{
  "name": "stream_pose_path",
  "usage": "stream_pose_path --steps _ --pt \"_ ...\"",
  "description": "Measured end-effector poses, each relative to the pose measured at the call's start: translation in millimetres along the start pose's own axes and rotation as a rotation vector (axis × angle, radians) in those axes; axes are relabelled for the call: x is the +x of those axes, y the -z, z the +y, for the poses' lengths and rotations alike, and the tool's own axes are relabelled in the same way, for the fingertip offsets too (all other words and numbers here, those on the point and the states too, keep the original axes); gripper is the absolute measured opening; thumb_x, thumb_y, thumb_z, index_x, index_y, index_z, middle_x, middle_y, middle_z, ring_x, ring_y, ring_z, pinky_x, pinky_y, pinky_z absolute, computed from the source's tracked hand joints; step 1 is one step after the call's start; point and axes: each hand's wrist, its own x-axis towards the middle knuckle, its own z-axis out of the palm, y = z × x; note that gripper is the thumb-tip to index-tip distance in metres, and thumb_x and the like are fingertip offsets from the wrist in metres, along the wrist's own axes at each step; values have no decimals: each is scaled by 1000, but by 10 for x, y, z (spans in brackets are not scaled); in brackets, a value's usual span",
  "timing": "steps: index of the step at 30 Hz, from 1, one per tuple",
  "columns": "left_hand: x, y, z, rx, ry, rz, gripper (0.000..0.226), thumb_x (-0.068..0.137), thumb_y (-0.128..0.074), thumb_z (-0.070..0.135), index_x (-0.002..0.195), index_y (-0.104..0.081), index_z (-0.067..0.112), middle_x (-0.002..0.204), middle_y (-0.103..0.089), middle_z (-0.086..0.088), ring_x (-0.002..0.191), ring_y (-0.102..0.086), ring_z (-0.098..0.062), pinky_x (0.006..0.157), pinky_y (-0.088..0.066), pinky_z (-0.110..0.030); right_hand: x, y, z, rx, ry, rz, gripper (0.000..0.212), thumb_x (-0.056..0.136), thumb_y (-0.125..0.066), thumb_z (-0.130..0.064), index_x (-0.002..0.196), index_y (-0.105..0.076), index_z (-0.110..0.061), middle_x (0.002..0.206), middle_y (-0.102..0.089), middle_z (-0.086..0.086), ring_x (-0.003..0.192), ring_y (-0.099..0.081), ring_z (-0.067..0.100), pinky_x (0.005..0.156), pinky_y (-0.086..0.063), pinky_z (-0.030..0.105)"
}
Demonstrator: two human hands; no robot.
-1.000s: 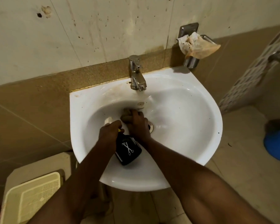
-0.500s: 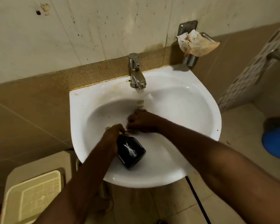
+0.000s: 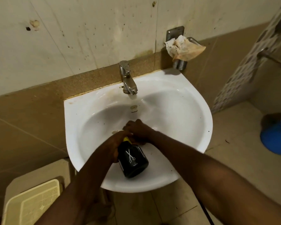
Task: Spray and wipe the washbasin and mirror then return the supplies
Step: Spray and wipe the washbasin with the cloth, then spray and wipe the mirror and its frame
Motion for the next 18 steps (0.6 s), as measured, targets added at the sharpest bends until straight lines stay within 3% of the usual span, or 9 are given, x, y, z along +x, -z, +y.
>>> stream_pose_path --steps 3,5,7,10,12,14,16,18 --pt "-119 45 0 -46 47 -64 20 84 -60 20 85 -60 0 61 -64 -11 46 -60 -21 52 -54 -27 -228 122 154 -56 49 -182 25 97 -50 -26 117 -59 -15 129 -52 12 121 -45 28 99 -29 34" --pt "-198 14 3 -44 34 -68 20 85 -61 19 86 -59 -1 69 -64 -13 54 -61 -22 52 -54 -27 -428 214 276 -53 -34 -205 20 94 -54 -35 108 -60 -23 126 -48 11 118 -43 31 93 -32 34" --pt "-284 -50 18 -42 -12 -46 19 85 -62 16 92 -57 -2 80 -61 -14 63 -61 -23 52 -55 -29 -575 288 374 -106 -174 -125 30 92 -53 -38 115 -58 -21 122 -49 9 115 -42 33 88 -40 39" --pt "-406 -145 43 6 -133 -40 12 86 -59 11 87 -57 0 79 -58 -14 64 -58 -23 59 -52 -32 -765 307 415 109 -399 198 31 96 -48 -39 116 -60 -18 116 -55 8 109 -48 33 87 -45 42" --pt "-516 -230 83 124 -263 -18 13 84 -61 11 88 -58 -1 79 -60 -16 65 -57 -24 62 -49 -31 -872 368 398 343 -472 459 29 92 -57 -32 115 -61 -16 111 -63 5 108 -55 30 89 -44 37" --pt "-641 -340 142 305 -418 38 20 76 -64 17 86 -62 0 77 -62 -16 65 -57 -25 61 -47 -30 -962 505 316 578 -557 627 43 80 -67 -20 122 -59 -17 109 -66 1 103 -59 22 87 -44 31" --pt "-824 -464 247 437 -562 95 18 73 -66 23 77 -64 6 71 -65 -9 63 -58 -23 64 -48 -32 -1051 716 227 743 -591 736 31 71 -64 -22 102 -64 -27 92 -69 -6 86 -63 15 76 -48 29" --pt "-1025 -566 376 493 -672 122 14 78 -67 25 78 -64 11 72 -69 -5 66 -62 -21 72 -53 -36 -1125 937 153 779 -592 816 10 64 -53 -24 73 -55 -26 66 -62 -7 66 -61 14 65 -52 34"
